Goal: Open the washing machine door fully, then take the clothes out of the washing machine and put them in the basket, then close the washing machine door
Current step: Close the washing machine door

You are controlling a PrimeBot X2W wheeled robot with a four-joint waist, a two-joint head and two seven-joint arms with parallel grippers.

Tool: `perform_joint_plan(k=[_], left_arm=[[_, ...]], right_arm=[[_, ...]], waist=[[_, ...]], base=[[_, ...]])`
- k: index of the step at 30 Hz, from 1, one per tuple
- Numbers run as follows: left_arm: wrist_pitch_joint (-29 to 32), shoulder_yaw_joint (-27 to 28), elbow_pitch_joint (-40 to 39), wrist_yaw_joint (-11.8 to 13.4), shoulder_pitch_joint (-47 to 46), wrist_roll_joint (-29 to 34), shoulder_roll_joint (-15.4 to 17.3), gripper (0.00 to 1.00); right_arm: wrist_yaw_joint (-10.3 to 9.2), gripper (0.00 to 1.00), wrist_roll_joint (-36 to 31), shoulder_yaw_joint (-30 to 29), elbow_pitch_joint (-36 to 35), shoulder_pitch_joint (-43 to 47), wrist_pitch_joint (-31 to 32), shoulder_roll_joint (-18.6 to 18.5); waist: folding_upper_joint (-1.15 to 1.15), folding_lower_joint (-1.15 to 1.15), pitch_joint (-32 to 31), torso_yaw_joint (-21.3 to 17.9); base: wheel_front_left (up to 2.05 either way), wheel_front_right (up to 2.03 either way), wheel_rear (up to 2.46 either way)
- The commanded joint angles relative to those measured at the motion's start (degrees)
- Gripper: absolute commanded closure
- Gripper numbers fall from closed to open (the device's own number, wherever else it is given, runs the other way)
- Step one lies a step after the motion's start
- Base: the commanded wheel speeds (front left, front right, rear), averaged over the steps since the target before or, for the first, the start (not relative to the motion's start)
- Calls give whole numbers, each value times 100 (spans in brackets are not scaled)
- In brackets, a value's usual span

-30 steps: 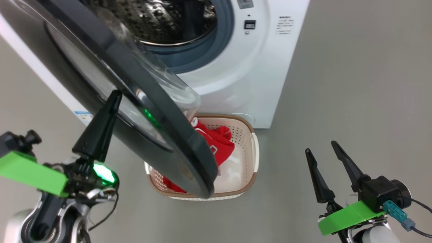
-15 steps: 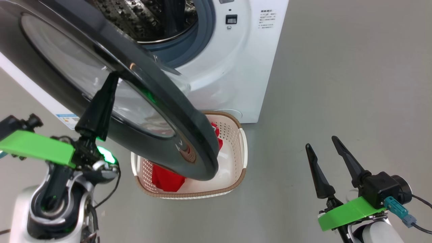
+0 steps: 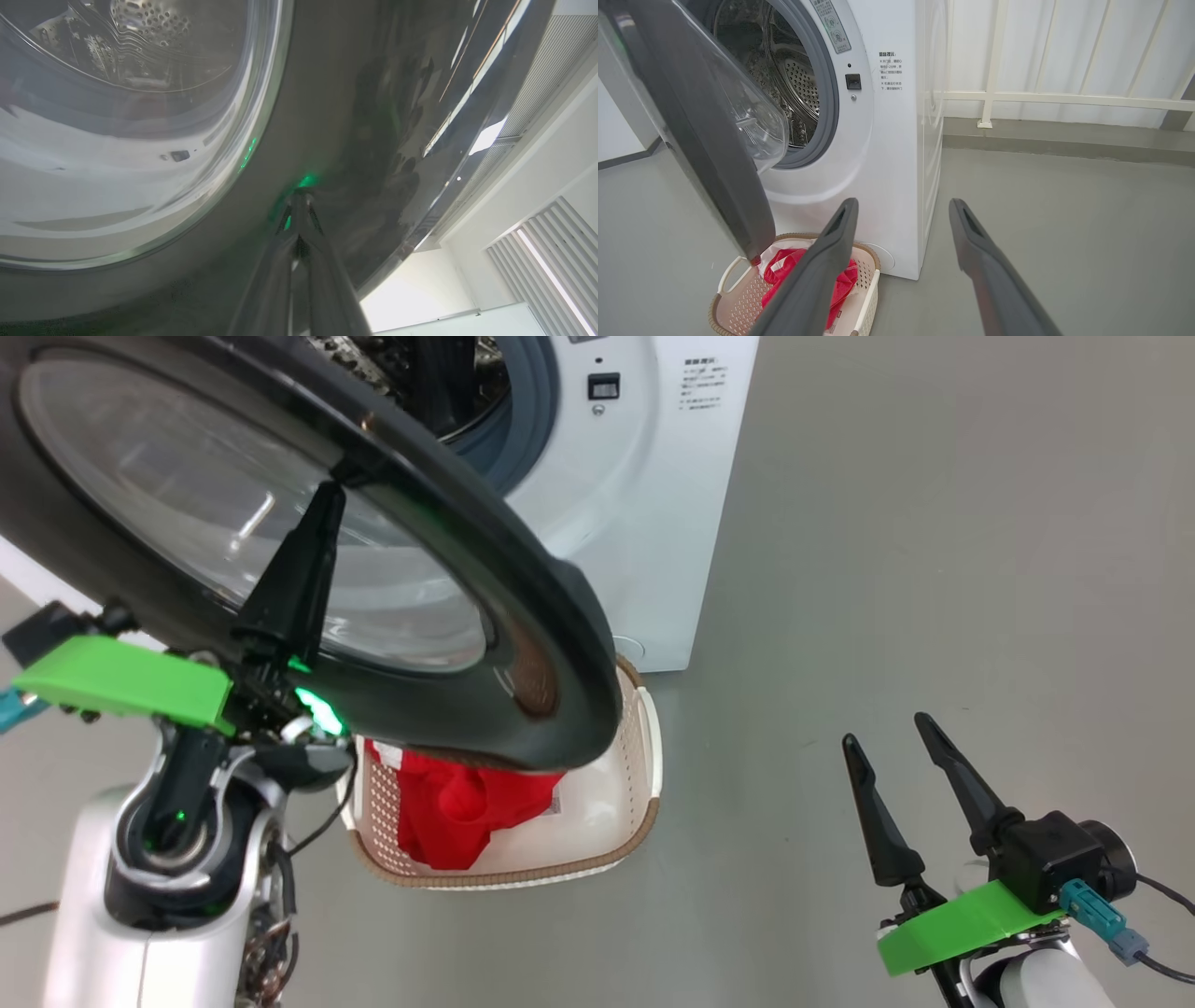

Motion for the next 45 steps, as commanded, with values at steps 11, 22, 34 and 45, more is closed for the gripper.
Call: perform_joint_plan(k=[11,22,34,45], left_arm=[[-266,-25,395,-176,-743,-307,73,100],[-595,-54,1247,-421,-1555,-297,74,100],[-638,60,1847,-791,-1951,-259,106,100],[-709,-16,1757,-907,-1487,91,350,0]], right_arm=[[36,0,7,150,-154,-148,-37,-37],[36,0,29,192,-182,-279,-37,-37],[36,0,20,135,-201,-324,-37,-37],[36,0,14,75,-171,-280,-37,-37]], waist=[[0,0,101,-157],[0,0,382,-337],[0,0,487,-446],[0,0,298,-243]], base=[[0,0,0],[0,0,0],[0,0,0],[0,0,0]])
